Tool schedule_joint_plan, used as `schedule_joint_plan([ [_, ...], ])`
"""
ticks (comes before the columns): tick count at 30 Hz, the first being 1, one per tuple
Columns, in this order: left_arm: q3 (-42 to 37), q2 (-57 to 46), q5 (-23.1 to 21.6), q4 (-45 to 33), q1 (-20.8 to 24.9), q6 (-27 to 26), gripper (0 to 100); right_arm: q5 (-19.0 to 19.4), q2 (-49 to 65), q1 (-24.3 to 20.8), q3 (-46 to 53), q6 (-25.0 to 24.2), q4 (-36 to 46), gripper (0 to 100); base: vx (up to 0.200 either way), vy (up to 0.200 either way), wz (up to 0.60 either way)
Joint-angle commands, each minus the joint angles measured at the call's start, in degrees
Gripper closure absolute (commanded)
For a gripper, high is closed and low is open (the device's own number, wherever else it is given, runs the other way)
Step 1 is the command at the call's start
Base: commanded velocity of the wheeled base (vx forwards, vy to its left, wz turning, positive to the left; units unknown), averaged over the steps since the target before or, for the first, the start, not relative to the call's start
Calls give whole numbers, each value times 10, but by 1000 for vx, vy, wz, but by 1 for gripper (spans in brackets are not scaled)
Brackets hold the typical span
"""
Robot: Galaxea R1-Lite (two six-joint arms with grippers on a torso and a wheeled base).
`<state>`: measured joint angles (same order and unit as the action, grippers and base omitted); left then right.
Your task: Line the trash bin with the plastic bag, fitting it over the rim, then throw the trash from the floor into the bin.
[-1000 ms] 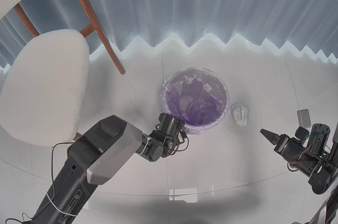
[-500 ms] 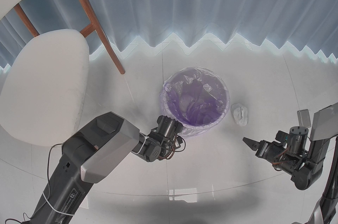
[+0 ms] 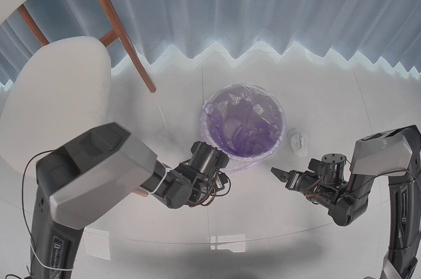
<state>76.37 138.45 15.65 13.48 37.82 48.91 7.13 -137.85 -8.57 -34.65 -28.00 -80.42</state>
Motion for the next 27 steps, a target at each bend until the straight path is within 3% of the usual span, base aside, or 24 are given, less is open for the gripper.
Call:
schedule_joint_plan([
  [1,-95,-137,0,14,5,23,0,0,-30,-1,-95,-2,72,0,0,0,0],
  [7,-214,-264,-4,22,-9,22,0,0,-58,3,-156,-3,114,0,0,0,0],
  [9,-214,-264,-4,22,-9,22,0,0,-58,3,-156,-3,114,0,0,0,0],
  [10,-272,-336,-15,35,-29,16,0,0,-73,15,-192,1,131,0,0,0,0],
  [16,-353,-448,-43,67,-41,16,0,1,-89,39,-259,1,179,0,0,0,0],
  [22,-430,-476,-42,146,-53,10,0,1,-101,51,-343,2,239,0,0,0,0],
  [27,-445,-481,-43,161,-64,-8,0,3,-103,51,-368,2,258,0,0,0,0],
])
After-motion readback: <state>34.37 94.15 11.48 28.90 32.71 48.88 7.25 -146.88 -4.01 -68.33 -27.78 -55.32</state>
